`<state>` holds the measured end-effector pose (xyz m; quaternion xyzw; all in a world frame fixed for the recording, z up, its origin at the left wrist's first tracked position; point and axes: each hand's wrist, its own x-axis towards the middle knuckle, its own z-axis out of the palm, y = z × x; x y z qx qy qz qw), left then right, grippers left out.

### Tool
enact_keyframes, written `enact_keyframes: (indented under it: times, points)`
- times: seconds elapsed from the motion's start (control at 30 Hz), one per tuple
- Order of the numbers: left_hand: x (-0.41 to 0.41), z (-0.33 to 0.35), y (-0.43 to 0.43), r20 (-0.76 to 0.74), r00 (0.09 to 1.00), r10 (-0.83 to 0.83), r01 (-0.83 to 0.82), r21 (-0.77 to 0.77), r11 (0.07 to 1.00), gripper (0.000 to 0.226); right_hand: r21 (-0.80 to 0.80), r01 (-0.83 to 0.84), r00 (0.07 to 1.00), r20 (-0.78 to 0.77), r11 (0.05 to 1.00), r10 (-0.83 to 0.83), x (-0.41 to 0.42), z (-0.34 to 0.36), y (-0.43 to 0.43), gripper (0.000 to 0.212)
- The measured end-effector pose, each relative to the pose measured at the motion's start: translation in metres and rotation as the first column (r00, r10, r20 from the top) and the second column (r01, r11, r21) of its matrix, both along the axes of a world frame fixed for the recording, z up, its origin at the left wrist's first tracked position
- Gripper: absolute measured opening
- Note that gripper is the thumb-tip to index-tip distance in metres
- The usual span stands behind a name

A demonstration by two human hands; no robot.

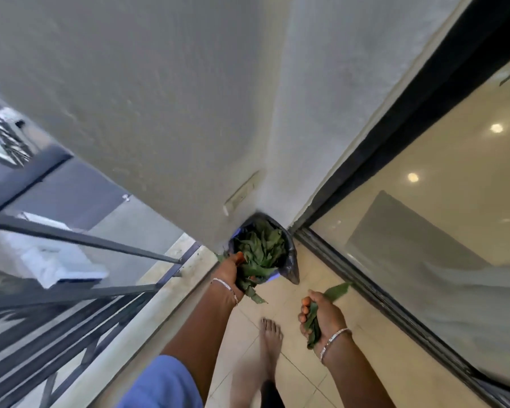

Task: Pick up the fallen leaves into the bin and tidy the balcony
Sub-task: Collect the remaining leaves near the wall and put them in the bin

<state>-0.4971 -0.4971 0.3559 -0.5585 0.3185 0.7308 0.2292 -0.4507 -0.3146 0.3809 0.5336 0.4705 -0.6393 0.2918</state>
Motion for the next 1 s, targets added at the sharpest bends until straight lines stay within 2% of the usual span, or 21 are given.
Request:
enact_keyframes:
  times: [0.17, 0.3, 0.4, 0.47, 0.67, 0.73, 0.8, 0.9, 1.0]
  points:
    - [-0.034, -0.079, 0.003, -0.027, 0.997, 0.075, -0.075, 0.022, 0.997, 0.035, 0.093, -0.104, 0.994, 0.024, 0.99, 0.102, -0.039, -0.085, -0.001, 0.036]
    - [-0.042, -0.128, -0.004, -0.066, 0.992, 0.105, -0.105, 0.003, 0.994, 0.026, 0.167, -0.177, 0.984, 0.012, 0.97, 0.178, -0.071, -0.149, -0.007, 0.035]
    - [-0.034, -0.159, -0.014, -0.082, 0.99, 0.118, -0.115, 0.041, 0.992, 0.029, 0.174, -0.183, 0.983, 0.001, 0.968, 0.186, -0.094, -0.193, -0.017, 0.038]
    - [-0.024, -0.169, -0.016, -0.077, 0.984, 0.158, -0.154, 0.055, 0.987, 0.018, 0.193, -0.169, 0.985, 0.002, 0.966, 0.172, -0.104, -0.216, -0.024, 0.037]
    - [0.009, -0.177, -0.015, 0.024, 0.981, 0.191, -0.187, -0.113, 0.976, 0.028, 0.263, -0.205, 0.973, -0.047, 0.943, 0.225, -0.129, -0.248, -0.047, 0.023]
    - [0.016, -0.181, -0.016, 0.046, 0.98, 0.194, -0.184, -0.158, 0.97, 0.03, 0.299, -0.375, 0.917, -0.021, 0.877, 0.399, -0.136, -0.25, -0.053, 0.024]
    - [0.017, -0.18, -0.017, 0.049, 0.977, 0.206, -0.196, -0.168, 0.966, 0.03, 0.335, -0.544, 0.819, 0.015, 0.769, 0.573, -0.143, -0.251, -0.06, 0.047]
    - [0.016, -0.182, -0.017, 0.05, 0.971, 0.233, -0.222, -0.169, 0.96, 0.029, 0.369, -0.675, 0.684, -0.014, 0.639, 0.73, -0.151, -0.256, -0.074, 0.071]
    - [0.014, -0.186, -0.013, 0.048, 0.97, 0.238, -0.226, -0.171, 0.959, 0.027, 0.549, -0.722, 0.513, 0.017, 0.42, 0.858, -0.143, -0.265, -0.082, 0.081]
